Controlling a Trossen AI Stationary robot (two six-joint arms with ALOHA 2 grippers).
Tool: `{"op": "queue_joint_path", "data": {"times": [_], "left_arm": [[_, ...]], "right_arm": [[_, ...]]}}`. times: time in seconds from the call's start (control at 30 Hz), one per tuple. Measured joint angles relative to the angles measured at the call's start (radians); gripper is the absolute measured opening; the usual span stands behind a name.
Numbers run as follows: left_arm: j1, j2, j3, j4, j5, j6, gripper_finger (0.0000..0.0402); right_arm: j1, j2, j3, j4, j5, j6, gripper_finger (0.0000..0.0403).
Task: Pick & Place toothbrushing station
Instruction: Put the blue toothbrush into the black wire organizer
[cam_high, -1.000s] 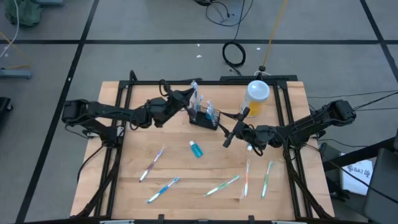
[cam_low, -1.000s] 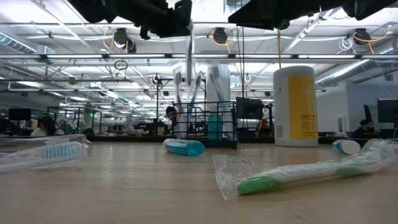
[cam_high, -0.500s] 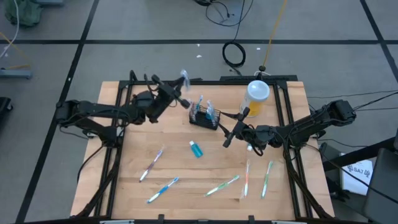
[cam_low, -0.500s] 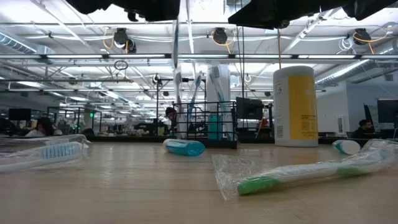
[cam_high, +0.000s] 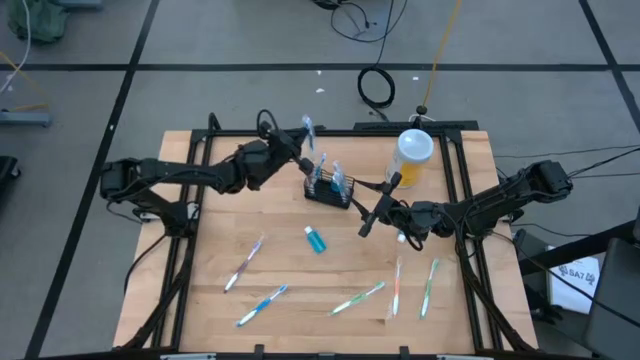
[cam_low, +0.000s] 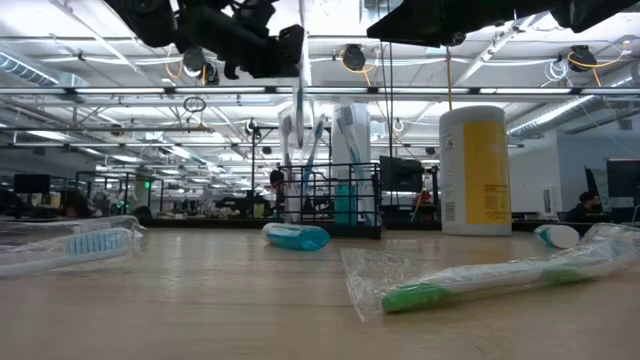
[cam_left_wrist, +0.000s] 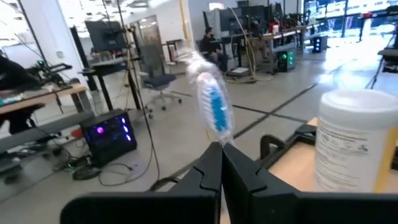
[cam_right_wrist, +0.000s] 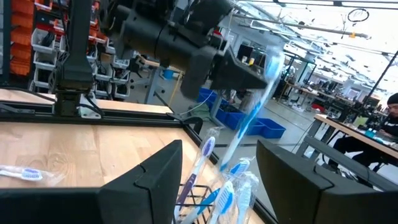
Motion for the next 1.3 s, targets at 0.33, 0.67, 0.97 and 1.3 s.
{"op": "queue_joint_path", "data": {"times": [0.33,0.67,0.97,1.3], "left_arm": [[-0.039,0.012,0.000,-0.076,-0.025,-0.068,0.0002],[-0.065,0.012,0.000,-0.130,-0.026,-0.117,0.0003],[-0.064,0.013,0.000,-0.177,-0.025,-0.202,0.0002],[-0.064,0.013,0.000,-0.225,-0.024,-0.231,0.0004]], "right_arm": [[0.000,0.000,0.000,0.000,0.000,0.000,0.0199],[0.000,0.000,0.000,0.000,0.000,0.003,0.0199],[0.000,0.000,0.000,0.000,0.000,0.003,0.0199],[0.000,0.000,0.000,0.000,0.000,0.003,0.0199]]}}
